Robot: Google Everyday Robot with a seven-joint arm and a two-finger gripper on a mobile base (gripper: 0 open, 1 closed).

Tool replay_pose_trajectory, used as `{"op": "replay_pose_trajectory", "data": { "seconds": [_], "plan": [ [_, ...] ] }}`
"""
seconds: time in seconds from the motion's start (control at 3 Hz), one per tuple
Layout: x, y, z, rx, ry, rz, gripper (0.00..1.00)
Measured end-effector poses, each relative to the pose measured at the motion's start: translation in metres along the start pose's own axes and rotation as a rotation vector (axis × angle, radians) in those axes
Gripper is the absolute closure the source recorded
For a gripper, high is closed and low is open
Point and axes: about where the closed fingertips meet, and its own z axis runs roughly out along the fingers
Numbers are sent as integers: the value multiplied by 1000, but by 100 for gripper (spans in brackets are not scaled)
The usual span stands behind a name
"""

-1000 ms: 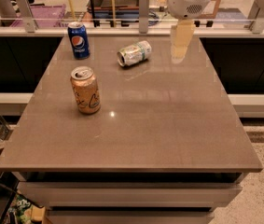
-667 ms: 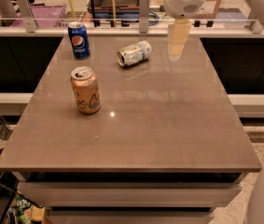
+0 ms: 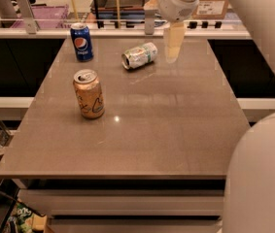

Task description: Place 7up can upright

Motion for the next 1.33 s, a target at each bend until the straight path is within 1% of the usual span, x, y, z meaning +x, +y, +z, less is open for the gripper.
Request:
{"op": "replay_pose_trajectory", "data": {
  "seconds": [0.67,1.0,1.33],
  "plan": [
    [-14,-14,39,-66,-48,-66,0],
    [-18,-20,52,-98,-55,-83,0],
    [-20,-28,66,-119,-53,-94,0]
  ]
}}
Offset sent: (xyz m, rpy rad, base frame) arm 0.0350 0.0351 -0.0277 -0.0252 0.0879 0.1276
